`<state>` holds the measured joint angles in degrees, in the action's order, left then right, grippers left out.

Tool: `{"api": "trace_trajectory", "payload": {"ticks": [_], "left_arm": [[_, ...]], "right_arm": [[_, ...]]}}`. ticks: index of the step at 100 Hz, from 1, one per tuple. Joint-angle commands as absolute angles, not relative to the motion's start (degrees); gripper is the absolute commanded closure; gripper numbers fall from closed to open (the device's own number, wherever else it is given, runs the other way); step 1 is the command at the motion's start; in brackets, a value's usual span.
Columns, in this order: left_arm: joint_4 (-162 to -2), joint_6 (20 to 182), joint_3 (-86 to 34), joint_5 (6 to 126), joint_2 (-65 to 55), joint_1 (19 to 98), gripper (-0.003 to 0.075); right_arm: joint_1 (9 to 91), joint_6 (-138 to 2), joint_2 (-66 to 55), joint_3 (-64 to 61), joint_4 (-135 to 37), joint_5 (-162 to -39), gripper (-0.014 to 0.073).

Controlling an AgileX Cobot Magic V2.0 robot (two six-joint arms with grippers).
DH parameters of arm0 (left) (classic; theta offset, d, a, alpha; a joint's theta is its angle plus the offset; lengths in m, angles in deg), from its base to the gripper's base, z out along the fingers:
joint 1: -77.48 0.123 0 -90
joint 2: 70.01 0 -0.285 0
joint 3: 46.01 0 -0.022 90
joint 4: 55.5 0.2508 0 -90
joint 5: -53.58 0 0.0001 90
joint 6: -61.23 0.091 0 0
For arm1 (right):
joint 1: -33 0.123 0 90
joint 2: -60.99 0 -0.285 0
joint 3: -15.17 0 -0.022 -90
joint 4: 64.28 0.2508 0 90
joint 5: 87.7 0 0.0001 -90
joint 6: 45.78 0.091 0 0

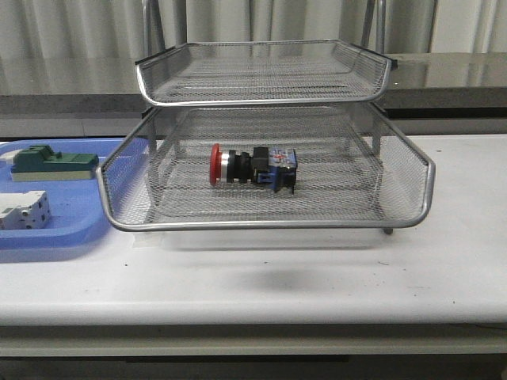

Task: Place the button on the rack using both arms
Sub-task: 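Open the left gripper and withdraw it upward, then push the middle wire tray back into the stack with the right gripper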

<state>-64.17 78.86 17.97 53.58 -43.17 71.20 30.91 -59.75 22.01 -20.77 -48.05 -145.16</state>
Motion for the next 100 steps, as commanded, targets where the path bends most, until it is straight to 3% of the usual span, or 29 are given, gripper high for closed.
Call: {"api": "trace_trajectory", "payload": {"ticks": [1,24,53,100], "left_arm": [[-64.82,78.49,16.33,48.64,-42.79,71.35,0.074],[-64.82,78.49,16.33,48.64,-42.79,71.35,0.074],[-64.82,78.49,16.33,48.64,-42.79,71.35,0.074],[-64.82,78.49,16.33,48.64,-42.79,71.35,0.074]], "right_arm": [[30.72,-59.87,21.97,-18.85,-45.97,-141.4,0.0664],[30.72,-63.5,19.64,-18.85,-40.39,-136.23,0.0664],[33.82,-82.83,6.42,-18.85,-27.9,-135.48,0.0662],[55.15,-99.78,-12.87,-18.74,-26.0,-122.66,0.0663]]}}
